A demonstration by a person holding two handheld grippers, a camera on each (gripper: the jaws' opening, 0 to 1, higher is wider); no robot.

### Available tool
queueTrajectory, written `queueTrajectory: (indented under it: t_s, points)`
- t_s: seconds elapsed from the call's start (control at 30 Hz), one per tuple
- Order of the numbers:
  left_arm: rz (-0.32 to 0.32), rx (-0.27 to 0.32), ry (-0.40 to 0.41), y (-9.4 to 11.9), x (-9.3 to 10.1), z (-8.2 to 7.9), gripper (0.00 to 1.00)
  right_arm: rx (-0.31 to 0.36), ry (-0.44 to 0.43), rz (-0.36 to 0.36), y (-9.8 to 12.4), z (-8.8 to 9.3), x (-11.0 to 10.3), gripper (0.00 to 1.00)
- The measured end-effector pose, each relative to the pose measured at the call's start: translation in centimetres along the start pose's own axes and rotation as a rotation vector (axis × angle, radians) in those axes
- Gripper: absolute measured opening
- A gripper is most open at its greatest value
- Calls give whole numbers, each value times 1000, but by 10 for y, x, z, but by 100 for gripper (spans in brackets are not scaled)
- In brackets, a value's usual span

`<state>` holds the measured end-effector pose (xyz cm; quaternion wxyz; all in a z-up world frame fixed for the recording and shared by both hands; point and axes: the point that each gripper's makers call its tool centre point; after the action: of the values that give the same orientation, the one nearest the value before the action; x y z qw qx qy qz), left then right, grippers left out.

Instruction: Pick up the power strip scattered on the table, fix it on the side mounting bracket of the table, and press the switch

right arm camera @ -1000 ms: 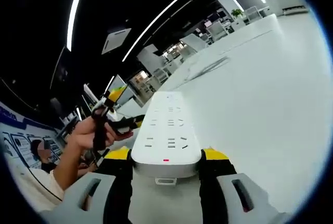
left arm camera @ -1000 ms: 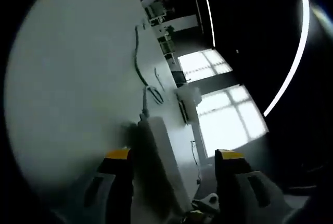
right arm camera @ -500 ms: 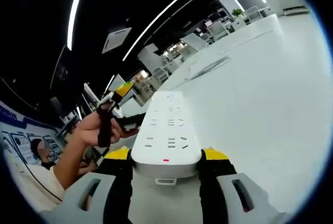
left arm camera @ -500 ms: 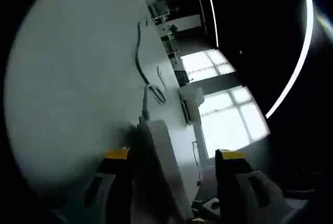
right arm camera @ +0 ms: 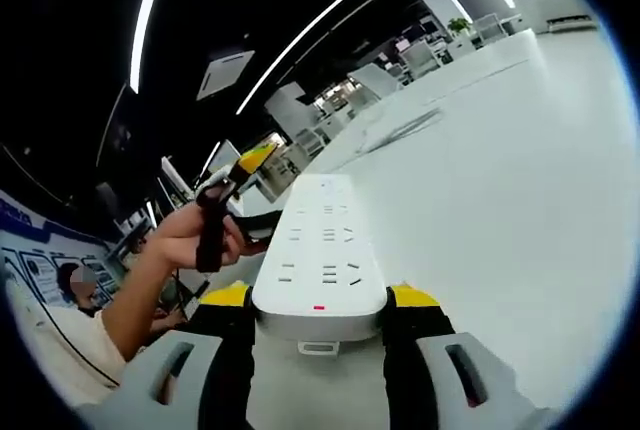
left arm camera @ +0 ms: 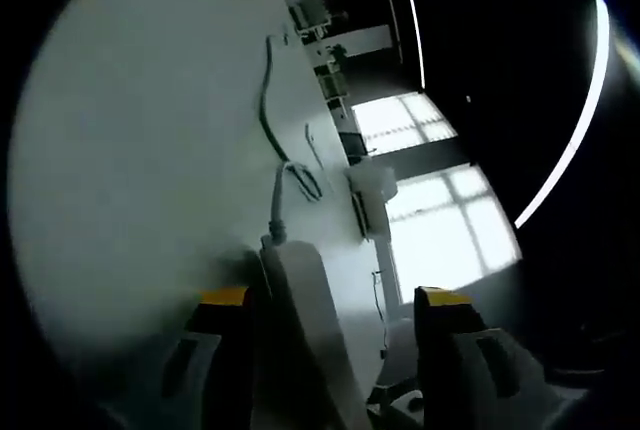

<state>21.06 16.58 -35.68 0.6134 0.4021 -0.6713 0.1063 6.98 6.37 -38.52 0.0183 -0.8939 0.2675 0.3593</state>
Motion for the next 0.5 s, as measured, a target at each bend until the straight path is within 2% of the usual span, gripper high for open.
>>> queueTrajectory:
  t_s: [0.37, 0.5]
  points:
    - [-3, -10, -4, -14, 1, 2, 67, -6, -1, -3, 0, 0, 0, 46]
    - [-3, -8, 2, -12, 0, 0, 65, -8, 0, -4, 0, 0, 0, 46]
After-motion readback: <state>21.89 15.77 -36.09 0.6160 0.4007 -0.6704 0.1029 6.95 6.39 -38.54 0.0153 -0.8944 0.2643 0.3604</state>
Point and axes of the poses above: the point that each gripper's makers call its tool centre point, and the gripper's own axes: y roughly backward along the fingers, x roughly to its right, z roughly out of its underside, and after that the axes turned 11 degrees about -z, right-handed
